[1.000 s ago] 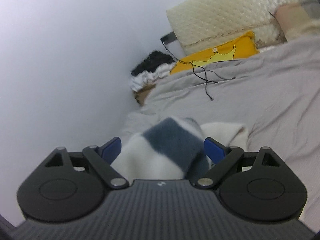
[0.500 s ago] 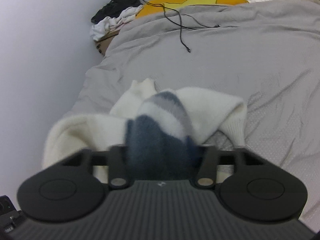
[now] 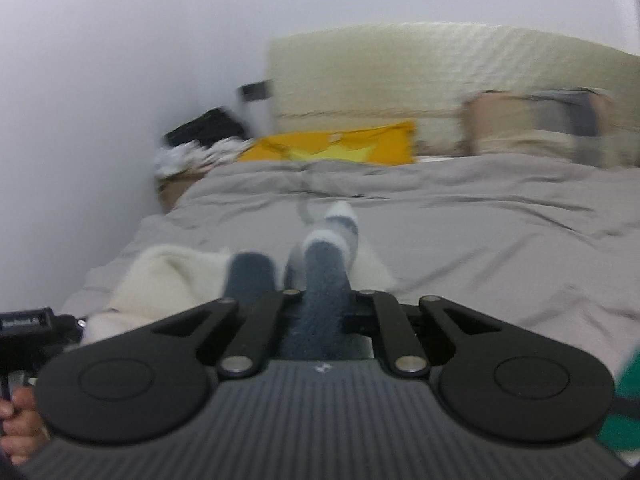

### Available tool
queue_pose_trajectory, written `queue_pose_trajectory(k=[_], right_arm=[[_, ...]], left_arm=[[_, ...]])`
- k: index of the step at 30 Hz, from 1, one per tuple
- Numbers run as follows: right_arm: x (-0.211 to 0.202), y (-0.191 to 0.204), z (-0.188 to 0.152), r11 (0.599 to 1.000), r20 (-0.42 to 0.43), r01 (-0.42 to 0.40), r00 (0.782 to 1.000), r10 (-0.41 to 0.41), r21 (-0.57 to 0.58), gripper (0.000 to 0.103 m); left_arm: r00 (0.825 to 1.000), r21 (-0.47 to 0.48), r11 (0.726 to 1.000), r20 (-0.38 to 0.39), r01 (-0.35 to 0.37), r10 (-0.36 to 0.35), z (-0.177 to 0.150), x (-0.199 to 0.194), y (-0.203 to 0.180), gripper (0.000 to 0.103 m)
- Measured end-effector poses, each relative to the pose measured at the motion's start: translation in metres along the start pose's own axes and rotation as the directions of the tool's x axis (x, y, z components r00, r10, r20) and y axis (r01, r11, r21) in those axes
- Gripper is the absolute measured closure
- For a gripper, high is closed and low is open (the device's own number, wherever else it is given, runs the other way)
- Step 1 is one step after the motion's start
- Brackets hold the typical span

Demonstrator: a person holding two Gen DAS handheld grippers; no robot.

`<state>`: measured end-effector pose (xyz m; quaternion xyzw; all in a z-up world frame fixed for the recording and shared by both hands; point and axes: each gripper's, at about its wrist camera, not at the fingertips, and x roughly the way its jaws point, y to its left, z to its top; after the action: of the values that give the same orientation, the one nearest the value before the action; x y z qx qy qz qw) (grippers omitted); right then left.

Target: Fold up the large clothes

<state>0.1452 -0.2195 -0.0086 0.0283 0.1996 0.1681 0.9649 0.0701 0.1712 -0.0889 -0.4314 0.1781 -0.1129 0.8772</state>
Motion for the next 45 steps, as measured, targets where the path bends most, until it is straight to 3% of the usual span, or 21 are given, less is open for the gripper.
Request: queue_pose_trajectory(k=[2,4,5,6,10,13,15,16,20,24,26,30,33,38,40,42,45], right_arm=[[-0.017,-0.007,-0.017,0.997,-0.020,0.048,0.999,-0.047,0.056,0.094],[-0.023,-0.006,-0.036,0.995,-0.109,0.071,0.992,-0.063,0.068,0.093],[-0.025,-0.006,-0.048,0.994,-0.163,0.068,0.985,-0.054,0.080,0.093],[-0.026,-0.007,-0.058,0.993,-0.211,0.064,0.977,-0.043,0.094,0.093],[-0.031,-0.024,-0.079,0.981,-0.306,0.063,0.952,-0.004,0.184,0.089],[-0.038,-0.044,-0.073,0.962,-0.302,0.078,0.953,0.006,0.263,0.076],[-0.046,-0.056,-0.067,0.950,-0.282,0.101,0.959,-0.014,0.296,0.046],[-0.050,-0.062,-0.063,0.947,-0.261,0.106,0.965,-0.024,0.303,0.042],[-0.044,-0.083,-0.031,0.947,-0.180,0.111,0.982,-0.058,0.302,0.041],[-0.008,-0.061,0.011,0.988,-0.160,-0.018,0.986,0.043,0.153,0.041],[0.021,-0.037,0.025,0.984,-0.219,-0.149,0.961,0.166,0.095,0.041],[0.080,0.019,0.035,0.922,-0.371,-0.385,0.851,0.371,0.040,0.043],[0.116,0.062,0.031,0.867,-0.465,-0.498,0.768,0.440,-0.004,0.043],[0.147,0.109,0.033,0.799,-0.553,-0.601,0.675,0.488,-0.029,0.041],[0.150,0.127,0.033,0.773,-0.587,-0.631,0.652,0.480,-0.068,0.034],[0.151,0.142,0.032,0.742,-0.625,-0.661,0.627,0.465,-0.111,0.033],[0.146,0.164,0.025,0.716,-0.666,-0.671,0.625,0.407,-0.191,0.033]], left_arm=[[1.000,-0.017,1.000,0.013,-0.015,0.016,0.000,-0.002,0.001,0.081],[0.998,-0.027,0.999,0.036,-0.042,0.043,0.003,-0.004,0.004,0.066],[0.997,-0.035,0.997,0.049,-0.063,0.065,0.005,-0.005,0.005,0.053],[0.995,-0.042,0.996,0.055,-0.081,0.083,0.006,-0.004,0.006,0.048],[0.987,-0.019,0.988,0.062,-0.150,0.151,0.017,0.005,0.004,0.043],[0.981,0.008,0.982,0.042,-0.188,0.188,0.030,0.019,0.001,0.040],[0.981,0.016,0.981,0.029,-0.193,0.193,0.035,0.026,-0.001,0.040],[0.981,0.017,0.981,0.033,-0.194,0.193,0.035,0.027,-0.002,0.040],[0.978,0.018,0.978,0.010,-0.210,0.210,0.026,0.024,-0.001,0.040],[0.966,0.029,0.966,-0.005,-0.257,0.258,0.015,0.011,0.001,0.040],[0.964,0.029,0.964,-0.016,-0.264,0.264,0.011,0.005,0.000,0.040],[0.954,0.019,0.955,-0.037,-0.296,0.297,0.005,-0.010,-0.006,0.040],[0.954,-0.021,0.955,-0.059,-0.297,0.295,0.001,-0.026,-0.009,0.040],[0.951,-0.044,0.952,-0.091,-0.301,0.297,-0.012,-0.059,-0.025,0.039],[0.951,-0.068,0.953,-0.124,-0.295,0.285,-0.021,-0.068,-0.028,0.037],[0.954,-0.094,0.958,-0.158,-0.271,0.255,-0.030,-0.073,-0.030,0.035],[0.955,-0.101,0.963,-0.192,-0.249,0.227,-0.041,-0.074,-0.035,0.032]])
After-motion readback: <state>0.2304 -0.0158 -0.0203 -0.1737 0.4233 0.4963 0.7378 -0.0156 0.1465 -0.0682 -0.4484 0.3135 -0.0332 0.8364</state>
